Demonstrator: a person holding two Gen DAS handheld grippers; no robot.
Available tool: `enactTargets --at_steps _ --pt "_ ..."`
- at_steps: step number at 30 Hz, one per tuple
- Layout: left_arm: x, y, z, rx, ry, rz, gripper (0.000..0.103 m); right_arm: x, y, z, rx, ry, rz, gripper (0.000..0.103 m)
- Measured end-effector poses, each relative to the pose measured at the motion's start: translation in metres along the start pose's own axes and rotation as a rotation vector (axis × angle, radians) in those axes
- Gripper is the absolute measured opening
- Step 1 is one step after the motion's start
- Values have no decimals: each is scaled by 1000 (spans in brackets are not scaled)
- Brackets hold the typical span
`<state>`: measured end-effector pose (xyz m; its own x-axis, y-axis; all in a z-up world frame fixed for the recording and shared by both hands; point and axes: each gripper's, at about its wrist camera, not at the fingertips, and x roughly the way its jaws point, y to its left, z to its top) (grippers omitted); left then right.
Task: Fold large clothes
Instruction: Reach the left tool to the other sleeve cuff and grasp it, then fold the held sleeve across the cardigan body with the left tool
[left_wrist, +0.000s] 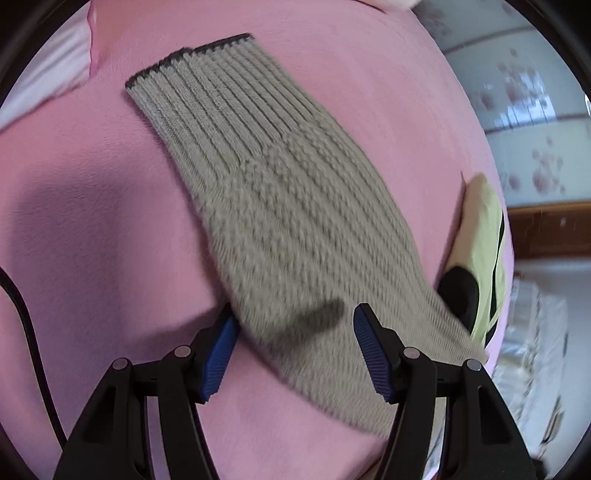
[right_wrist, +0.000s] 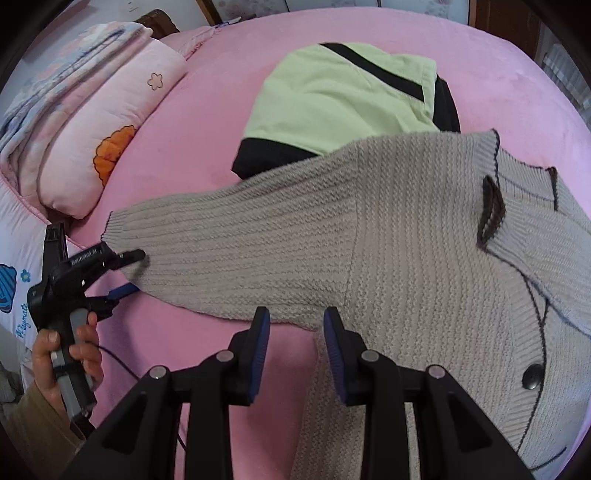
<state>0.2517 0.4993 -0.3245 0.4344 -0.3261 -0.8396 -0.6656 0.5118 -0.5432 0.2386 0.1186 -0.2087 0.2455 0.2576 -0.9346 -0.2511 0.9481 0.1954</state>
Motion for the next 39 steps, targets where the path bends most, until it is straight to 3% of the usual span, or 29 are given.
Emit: enactTargets --at_steps 1,2,3,4,5,11,13,17,20,24,26,29,30,32,35,39 --pt "4 0 2 -13 -4 -5 62 2 -2 -2 3 7 -2 30" --pt "7 1 3 -23 -18 -5 55 4 -3 -3 7 12 -3 30" --pt "9 0 3 -26 -27 9 39 6 -5 -5 12 19 -2 30" --pt "10 0 3 -26 -31 20 31 7 -7 -7 17 24 -2 30" --pt "11 0 3 -30 -38 27 13 9 -8 -9 22 29 -1 30" --pt "-12 -28 -13 5 -145 59 7 7 -25 -16 56 39 18 30" --pt "-31 -51 -27 43 -185 24 7 1 -36 -17 72 28 28 30" --pt "-60 -120 -65 205 -239 -41 7 -11 -66 -25 117 9 47 30" --pt "-71 -186 -112 372 -254 -102 7 -23 -98 -34 152 -3 58 30" --pt "-47 -280 -198 617 -191 -164 7 -42 -148 -48 194 -23 45 30" --pt "-26 -308 -235 710 -159 -162 7 -53 -174 -57 209 -31 26 30" --pt "36 -344 -299 826 -39 -111 10 -69 -221 -74 236 -48 -24 30" --pt "52 -348 -311 839 -4 -94 18 -73 -234 -80 245 -50 -36 30" --pt "100 -353 -343 877 119 -21 25 -78 -259 -90 272 -50 -59 30" --pt "141 -339 -370 887 256 57 37 -82 -294 -103 324 -49 -77 30" --pt "147 -319 -389 875 337 51 41 -86 -316 -112 365 -60 -75 30"
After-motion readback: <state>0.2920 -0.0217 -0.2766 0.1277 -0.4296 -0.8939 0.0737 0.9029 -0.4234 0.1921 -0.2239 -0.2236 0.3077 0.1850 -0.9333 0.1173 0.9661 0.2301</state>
